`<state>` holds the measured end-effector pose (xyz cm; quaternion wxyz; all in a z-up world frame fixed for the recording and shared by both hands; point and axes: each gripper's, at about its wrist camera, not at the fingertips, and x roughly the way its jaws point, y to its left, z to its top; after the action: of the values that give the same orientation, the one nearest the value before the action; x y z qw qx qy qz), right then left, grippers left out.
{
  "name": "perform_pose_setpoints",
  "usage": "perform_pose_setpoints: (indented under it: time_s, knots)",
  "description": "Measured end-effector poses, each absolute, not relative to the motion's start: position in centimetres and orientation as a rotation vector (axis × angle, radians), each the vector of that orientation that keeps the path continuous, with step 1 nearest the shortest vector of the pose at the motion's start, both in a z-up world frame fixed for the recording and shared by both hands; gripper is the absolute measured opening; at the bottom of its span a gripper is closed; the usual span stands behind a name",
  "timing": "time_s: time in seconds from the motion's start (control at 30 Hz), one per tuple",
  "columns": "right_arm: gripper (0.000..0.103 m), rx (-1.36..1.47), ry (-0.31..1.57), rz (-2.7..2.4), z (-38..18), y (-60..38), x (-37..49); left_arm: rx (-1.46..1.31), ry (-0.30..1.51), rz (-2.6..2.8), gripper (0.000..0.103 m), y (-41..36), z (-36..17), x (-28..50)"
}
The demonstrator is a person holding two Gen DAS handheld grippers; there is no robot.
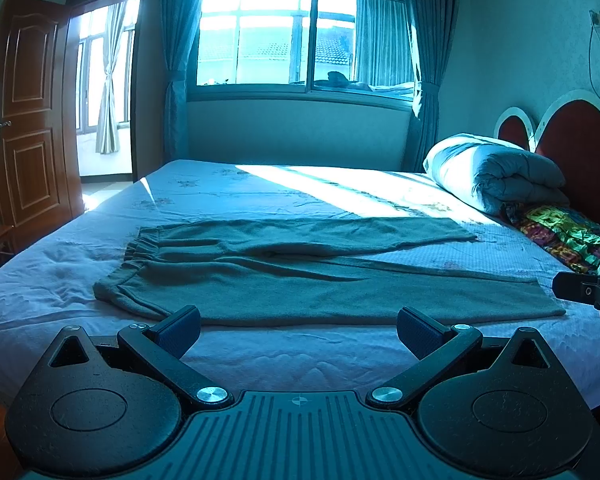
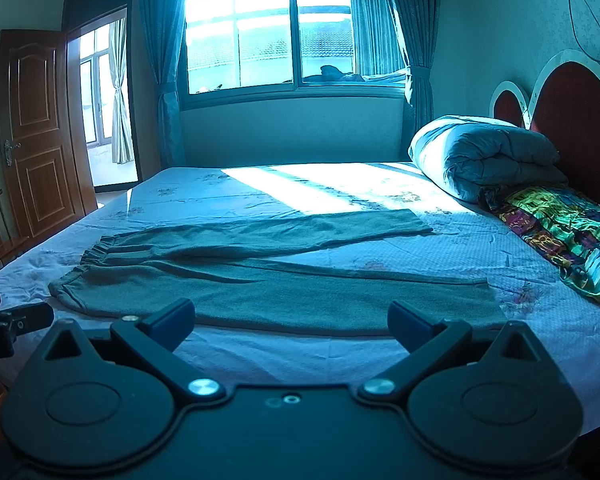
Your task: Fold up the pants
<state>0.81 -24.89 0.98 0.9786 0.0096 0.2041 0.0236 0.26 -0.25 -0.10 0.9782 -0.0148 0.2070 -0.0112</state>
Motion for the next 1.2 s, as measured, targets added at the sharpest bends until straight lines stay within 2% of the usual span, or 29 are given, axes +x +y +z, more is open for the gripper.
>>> perform_pose_setpoints:
  time_s: [1.2]
  knots:
    - [0.097, 0.024, 0.409, 0.063, 1.20, -25.18, 1.02, -0.012, 0.435, -0.018, 0.103, 0.05, -0.40, 1.20]
